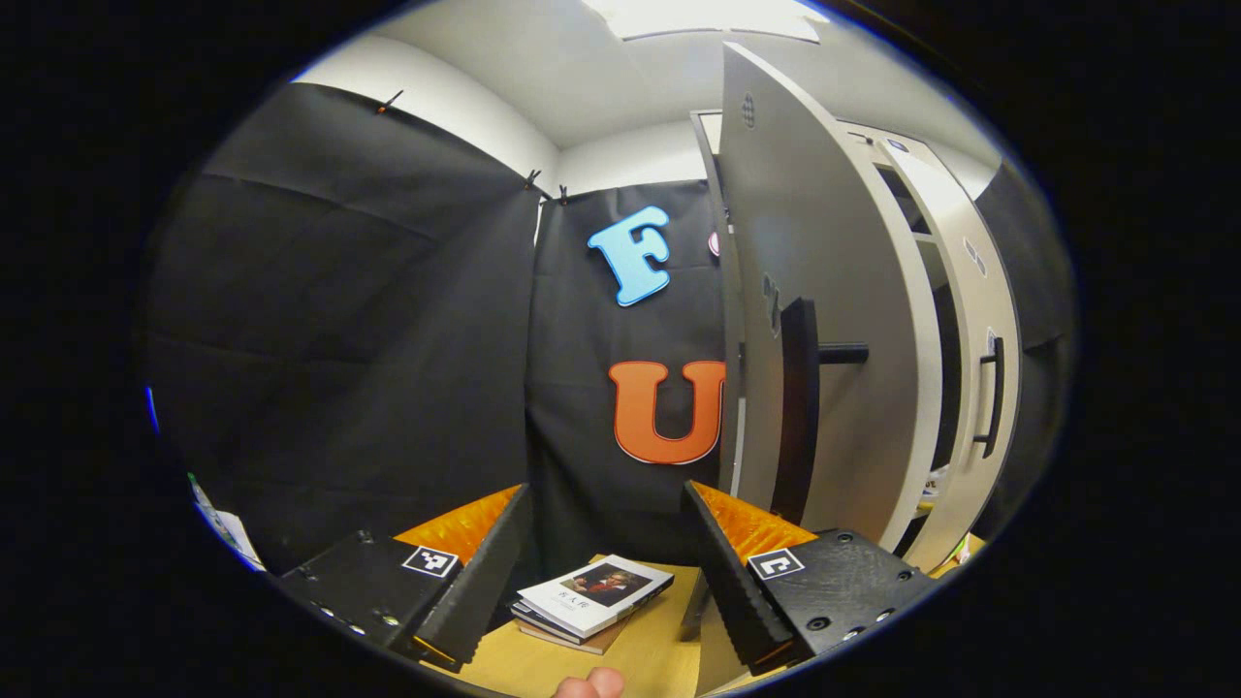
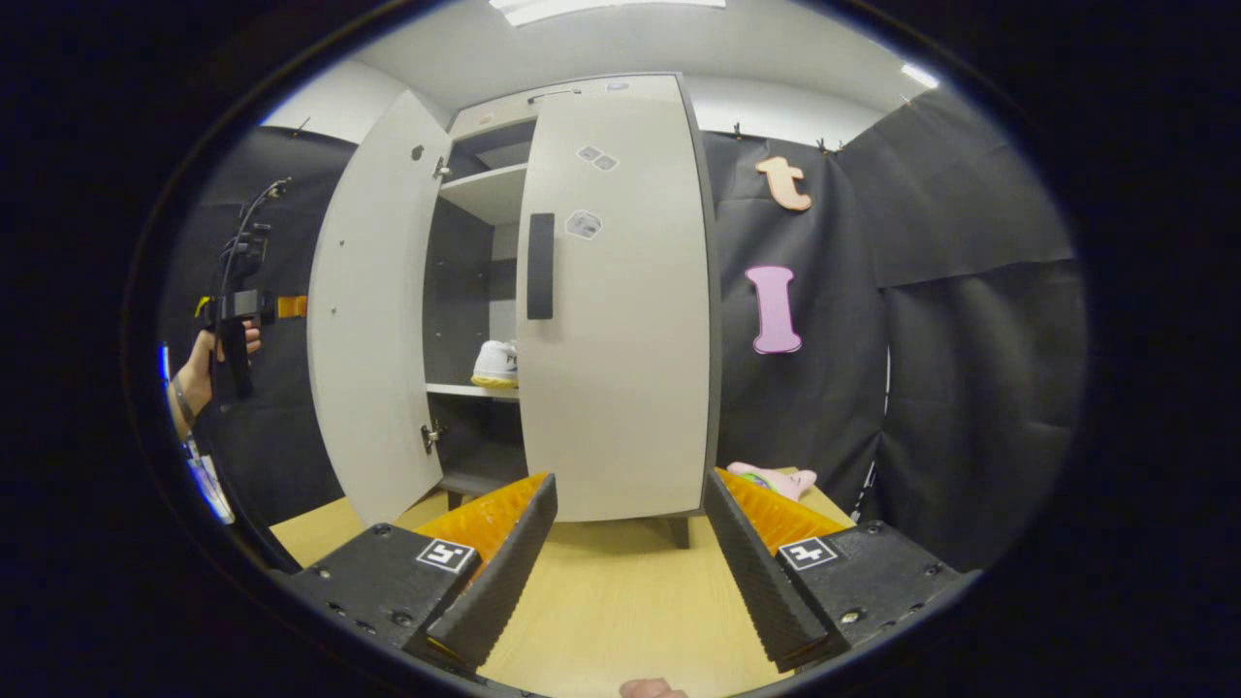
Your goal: Grab one shoe with the right hand and put it into the shoe cabinet, grab the other shoe with the left hand and put it into the shoe cabinet; then close the right door with the right hand and the left door with the left hand.
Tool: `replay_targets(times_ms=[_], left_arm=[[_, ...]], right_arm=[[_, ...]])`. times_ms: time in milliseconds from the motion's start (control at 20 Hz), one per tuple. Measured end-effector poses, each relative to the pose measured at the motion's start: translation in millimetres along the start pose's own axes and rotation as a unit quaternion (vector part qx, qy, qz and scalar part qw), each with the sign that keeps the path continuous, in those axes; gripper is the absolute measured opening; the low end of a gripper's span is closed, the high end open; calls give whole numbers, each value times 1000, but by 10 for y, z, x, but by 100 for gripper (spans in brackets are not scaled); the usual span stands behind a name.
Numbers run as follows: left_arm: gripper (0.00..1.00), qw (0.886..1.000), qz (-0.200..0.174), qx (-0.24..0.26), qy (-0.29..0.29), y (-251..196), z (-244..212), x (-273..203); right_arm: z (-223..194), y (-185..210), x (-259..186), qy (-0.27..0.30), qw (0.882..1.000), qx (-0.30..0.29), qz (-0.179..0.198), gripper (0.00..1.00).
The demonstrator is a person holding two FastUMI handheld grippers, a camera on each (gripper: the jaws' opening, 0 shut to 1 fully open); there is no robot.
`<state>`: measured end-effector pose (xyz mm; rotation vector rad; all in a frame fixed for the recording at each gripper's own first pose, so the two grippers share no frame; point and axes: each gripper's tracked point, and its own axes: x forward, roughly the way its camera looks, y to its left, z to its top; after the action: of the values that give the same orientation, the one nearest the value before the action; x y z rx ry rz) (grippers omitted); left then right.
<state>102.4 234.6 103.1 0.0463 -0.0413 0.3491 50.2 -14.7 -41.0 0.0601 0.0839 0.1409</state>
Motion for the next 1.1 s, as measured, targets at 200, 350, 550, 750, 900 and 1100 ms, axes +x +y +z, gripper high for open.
replay_targets(times_ms=[200,350,550,750,900,1100], left_arm=[[93,1000,-18,-5,2,-224,-9,-22],[93,999,-33,-13,3,-377,0,-30],[93,999,-51,-19,-1,-595,11,-7],[93,997,-77,-28,-1,-925,43,5],[94,994,-106,-25,-3,-1244,61,31],[94,991,-135,-23,2,-1598,2,16]], right_arm=[[6,-85,-10,0,1000,0,-8,99],[0,-149,-7,1,1000,4,-12,99],[-10,-246,-45,0,1000,4,-22,99],[-23,-360,-76,1,999,8,-34,99],[-40,-433,-122,1,999,10,-45,99],[-38,-543,-160,-1,998,9,-58,99]])
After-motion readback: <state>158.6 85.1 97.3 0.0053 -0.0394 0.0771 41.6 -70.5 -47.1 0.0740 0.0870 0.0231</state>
